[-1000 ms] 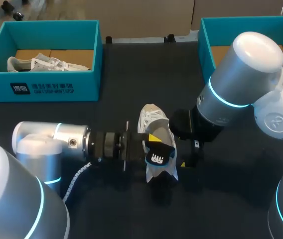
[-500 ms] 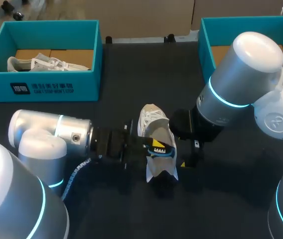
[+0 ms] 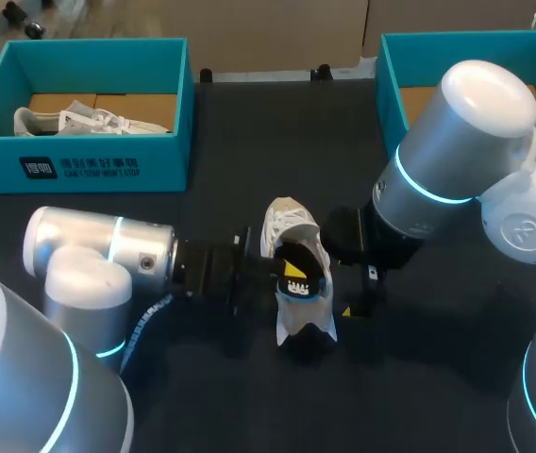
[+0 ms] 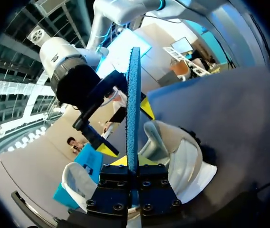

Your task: Take the shoe out of the shoebox, open the shoe tongue, remove and reinsert the insole, then place the shoe into the shoebox

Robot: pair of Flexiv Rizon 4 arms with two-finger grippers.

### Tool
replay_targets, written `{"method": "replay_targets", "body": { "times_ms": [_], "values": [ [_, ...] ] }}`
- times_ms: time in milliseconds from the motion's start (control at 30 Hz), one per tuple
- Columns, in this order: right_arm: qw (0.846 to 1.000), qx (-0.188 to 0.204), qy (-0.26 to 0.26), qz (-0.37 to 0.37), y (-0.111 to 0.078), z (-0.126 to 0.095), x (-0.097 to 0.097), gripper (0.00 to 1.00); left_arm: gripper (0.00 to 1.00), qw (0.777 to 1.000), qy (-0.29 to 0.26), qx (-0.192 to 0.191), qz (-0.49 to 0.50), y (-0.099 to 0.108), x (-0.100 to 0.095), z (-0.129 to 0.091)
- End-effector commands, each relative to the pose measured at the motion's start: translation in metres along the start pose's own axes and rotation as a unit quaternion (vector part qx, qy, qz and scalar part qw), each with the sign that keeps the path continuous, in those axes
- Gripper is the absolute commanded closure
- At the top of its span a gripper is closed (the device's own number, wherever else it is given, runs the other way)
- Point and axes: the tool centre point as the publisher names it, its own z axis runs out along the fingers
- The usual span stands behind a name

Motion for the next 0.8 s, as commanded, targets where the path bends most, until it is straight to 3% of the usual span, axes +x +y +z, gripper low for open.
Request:
{"method": "replay_targets", "body": {
  "times_ms": [33, 200, 267, 333, 533, 667, 733, 800],
  "values": [
    [1.0, -0.001, 0.0, 0.0, 0.0, 0.001, 0.001, 0.0, 1.0, 1.0, -0.005, -0.02, 0.008, 0.002, 0.002, 0.009],
    [1.0, -0.001, 0.0, 0.0, 0.0, 0.001, 0.001, 0.0, 1.0, 1.0, -0.015, -0.014, -0.001, 0.001, 0.002, 0.007],
    [1.0, -0.001, 0.0, 0.0, 0.0, 0.001, 0.001, 0.0, 0.66, 1.0, -0.02, -0.008, -0.008, -0.004, 0.002, 0.005],
    [1.0, -0.001, 0.0, 0.0, 0.0, 0.001, 0.001, 0.0, 0.6, 0.999, -0.028, 0.004, -0.023, -0.01, 0.001, 0.003],
    [1.0, -0.001, 0.0, 0.0, 0.0, 0.001, 0.001, 0.0, 0.6, 0.998, -0.041, 0.026, -0.048, -0.031, -0.004, -0.003],
    [1.0, -0.001, 0.0, 0.0, 0.0, 0.001, 0.001, 0.0, 0.66, 0.996, -0.043, 0.046, -0.06, -0.044, -0.007, -0.003],
    [1.0, -0.001, 0.0, 0.0, 0.0, 0.001, 0.001, 0.0, 0.74, 0.997, -0.039, 0.047, -0.056, -0.046, -0.008, -0.002],
    [1.0, -0.001, 0.0, 0.0, 0.0, 0.001, 0.001, 0.0, 0.94, 0.998, -0.032, 0.043, -0.046, -0.047, -0.007, 0.001]
  ]
}}
